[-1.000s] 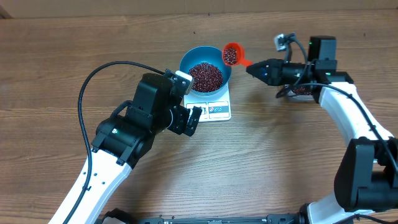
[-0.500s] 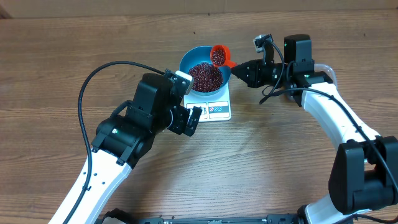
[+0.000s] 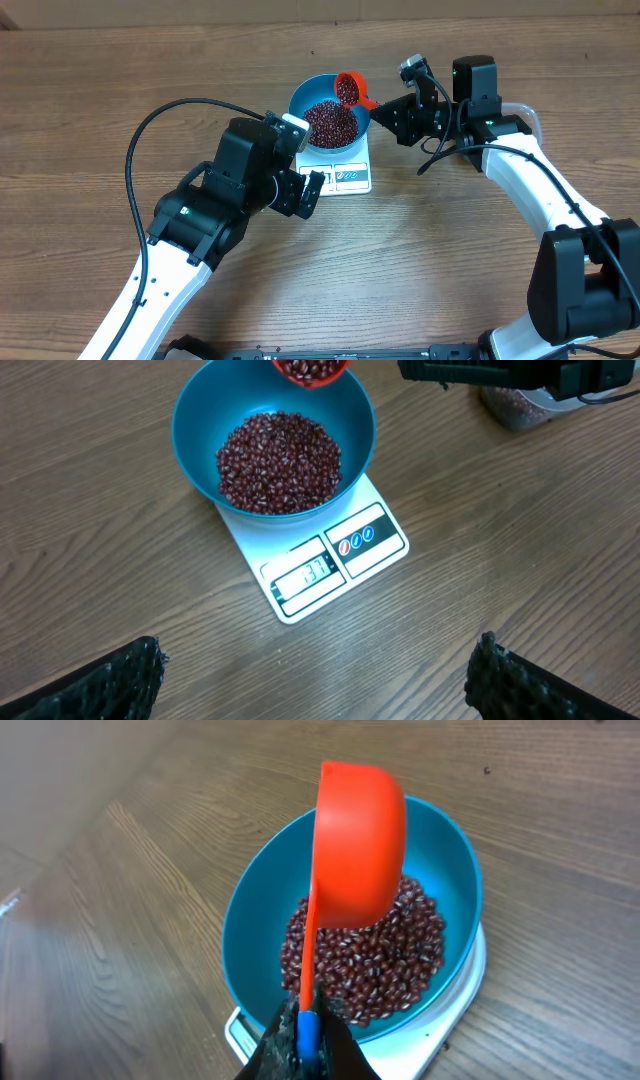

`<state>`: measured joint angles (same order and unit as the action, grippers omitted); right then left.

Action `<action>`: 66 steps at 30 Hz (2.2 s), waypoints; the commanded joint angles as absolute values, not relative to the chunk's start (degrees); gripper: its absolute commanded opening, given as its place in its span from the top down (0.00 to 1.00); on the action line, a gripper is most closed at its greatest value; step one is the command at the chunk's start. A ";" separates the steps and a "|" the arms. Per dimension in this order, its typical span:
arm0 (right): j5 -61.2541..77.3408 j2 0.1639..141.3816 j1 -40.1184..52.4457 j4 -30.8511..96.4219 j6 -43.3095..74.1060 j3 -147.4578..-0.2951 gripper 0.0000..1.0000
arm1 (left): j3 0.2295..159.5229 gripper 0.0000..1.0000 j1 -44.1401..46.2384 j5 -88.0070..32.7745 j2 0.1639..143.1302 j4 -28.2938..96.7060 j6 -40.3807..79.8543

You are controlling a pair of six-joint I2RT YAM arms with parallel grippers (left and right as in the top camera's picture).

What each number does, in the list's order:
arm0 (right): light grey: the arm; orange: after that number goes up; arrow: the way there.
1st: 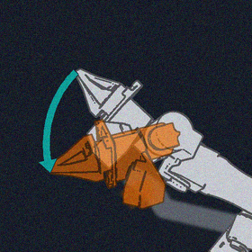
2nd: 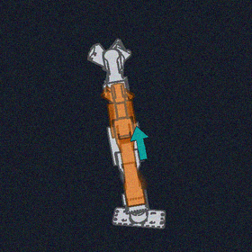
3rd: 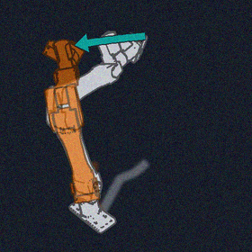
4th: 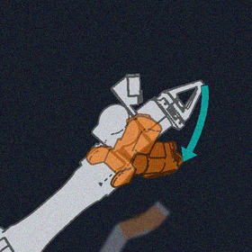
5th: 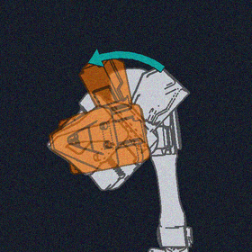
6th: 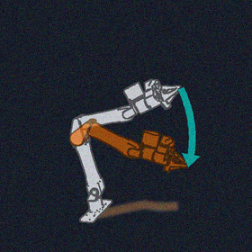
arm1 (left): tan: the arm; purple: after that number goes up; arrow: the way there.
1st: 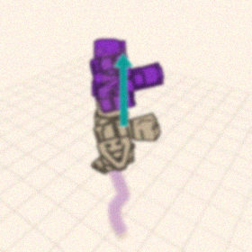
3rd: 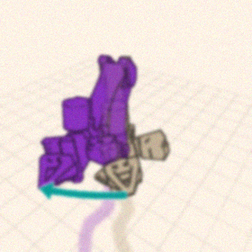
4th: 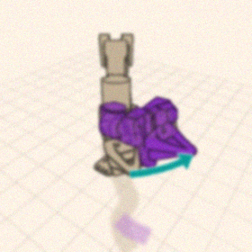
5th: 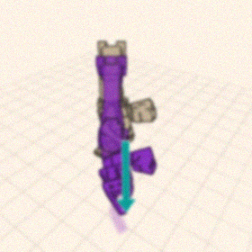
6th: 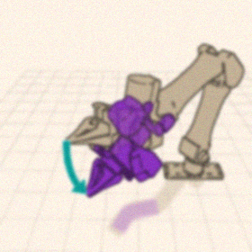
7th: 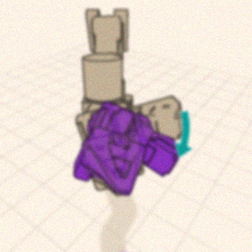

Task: Scoop item into bowl and weigh 150g on scale
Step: 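Tilt the red scoop slowly to pour beans into the teal bowl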

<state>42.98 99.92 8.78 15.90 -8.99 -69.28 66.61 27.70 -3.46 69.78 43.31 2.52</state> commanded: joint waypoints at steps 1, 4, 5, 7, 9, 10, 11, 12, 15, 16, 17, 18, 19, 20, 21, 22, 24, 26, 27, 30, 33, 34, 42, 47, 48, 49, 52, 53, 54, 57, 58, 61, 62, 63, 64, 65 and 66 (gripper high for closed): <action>41.95 99.98 9.06 15.46 -13.13 -69.06 0.96 | 66.04 0.00 27.40 -3.92 70.02 43.29 1.26; 42.02 99.98 9.06 15.46 -15.66 -69.06 0.96 | 66.04 0.00 27.40 -3.92 70.02 43.29 1.26; 42.02 99.98 9.06 15.49 -16.71 -69.06 0.96 | 66.04 0.00 27.40 -3.92 70.02 43.29 1.26; 42.02 99.98 9.06 15.49 -17.72 -69.06 0.96 | 66.04 0.00 27.40 -3.92 70.02 43.29 1.26; 42.04 99.98 9.06 15.46 -18.35 -69.06 0.96 | 66.04 0.00 27.40 -3.92 70.02 43.29 1.26; 42.02 99.98 9.06 15.46 -18.37 -69.06 0.96 | 66.04 0.00 27.40 -3.92 70.02 43.29 1.26; 42.02 99.98 9.06 15.49 -18.55 -69.06 0.96 | 66.04 0.00 27.40 -3.92 70.02 43.29 1.26; 42.02 99.98 9.06 15.46 -18.55 -69.06 0.96 | 66.04 0.00 27.40 -3.92 70.02 43.29 1.26; 42.02 99.98 9.06 15.46 -18.55 -69.06 0.96 | 66.04 0.00 27.40 -3.95 70.02 43.29 1.26; 42.02 99.98 9.06 15.46 -18.55 -69.06 0.96 | 66.04 0.00 27.40 -3.92 70.02 43.29 1.26; 42.02 99.98 9.06 15.46 -18.55 -69.06 0.96 | 66.04 0.01 27.40 -3.92 70.02 43.29 1.26; 42.02 99.98 9.06 15.44 -18.55 -69.06 0.96 | 66.04 0.00 27.40 -3.92 70.02 43.29 1.26; 42.02 99.98 9.06 15.44 -18.55 -69.06 0.96 | 66.04 0.00 27.40 -3.92 70.02 43.29 1.26; 42.02 99.98 9.06 15.46 -18.55 -69.06 0.96 | 66.04 0.00 27.40 -3.92 70.02 43.29 1.26; 42.04 99.98 9.06 15.46 -18.55 -69.06 0.96 | 66.04 0.00 27.40 -3.92 70.02 43.29 1.26; 42.04 99.98 9.06 15.49 -18.52 -69.06 0.96 | 66.04 0.00 27.40 -3.92 70.02 43.29 1.26; 42.02 99.98 9.06 15.46 -18.55 -69.06 0.96 | 66.04 0.00 27.40 -3.92 70.02 43.29 1.26; 42.04 99.98 9.06 15.46 -18.52 -69.06 0.96 | 66.04 0.00 27.40 -3.92 70.02 43.29 1.26; 42.02 99.98 9.06 15.49 -18.52 -69.06 0.96 | 66.04 0.00 27.40 -3.92 70.02 43.29 1.26; 42.02 99.98 9.06 15.49 -18.52 -69.06 0.96 | 66.04 0.00 27.40 -3.92 70.02 43.29 1.26; 42.02 99.98 9.06 15.46 -18.52 -69.06 0.96 | 66.04 0.00 27.40 -3.92 70.02 43.29 1.26; 42.02 99.98 9.06 15.46 -18.52 -69.06 0.96 | 66.04 0.00 27.40 -3.92 70.02 43.29 1.26; 42.02 99.98 9.06 15.49 -18.55 -69.06 0.96 | 66.04 0.00 27.40 -3.92 70.02 43.29 1.26; 42.02 99.98 9.06 15.49 -18.52 -69.06 0.96 | 66.04 0.00 27.40 -3.92 70.02 43.29 1.26; 42.02 99.98 9.06 15.49 -18.52 -69.06 0.96 | 66.04 0.00 27.40 -3.92 70.02 43.29 1.26; 42.02 99.98 9.06 15.49 -18.52 -69.06 0.96 | 66.04 0.00 27.40 -3.92 70.02 43.29 1.26; 42.02 99.98 9.06 15.49 -18.52 -69.06 0.96 | 66.04 0.01 27.40 -3.92 70.02 43.29 1.26; 42.02 99.98 9.06 15.49 -18.52 -69.06 0.96 | 66.04 0.01 27.40 -3.92 70.02 43.29 1.26; 42.02 99.98 9.06 15.49 -18.52 -69.06 0.96 | 66.04 0.00 27.40 -3.92 70.02 43.29 1.26; 42.02 99.98 9.06 15.46 -18.55 -69.06 0.96 | 66.04 0.00 27.40 -3.92 70.02 43.29 1.26; 42.02 99.98 9.06 15.46 -18.55 -69.06 0.96 | 66.04 0.00 27.40 -3.92 70.02 43.29 1.26; 42.02 99.98 9.06 15.46 -18.59 -69.06 0.96 | 66.04 0.00 27.40 -3.92 70.02 43.29 1.26; 42.02 99.98 9.06 15.49 -18.94 -69.06 0.96 | 66.04 0.00 27.40 -3.92 70.02 43.29 1.26; 42.04 99.98 9.06 15.68 -20.12 -69.06 0.96 | 66.04 0.01 27.40 -3.92 70.02 43.29 1.26; 42.04 99.98 9.06 15.70 -20.99 -69.06 0.96 | 66.04 0.00 27.40 -3.92 70.02 43.29 1.26; 42.02 99.98 9.06 15.75 -21.37 -69.06 0.96 | 66.04 0.00 27.40 -3.92 70.02 43.29 1.26; 42.04 99.98 9.06 15.68 -21.34 -69.06 0.96 | 66.04 0.00 27.40 -3.92 70.02 43.29 1.26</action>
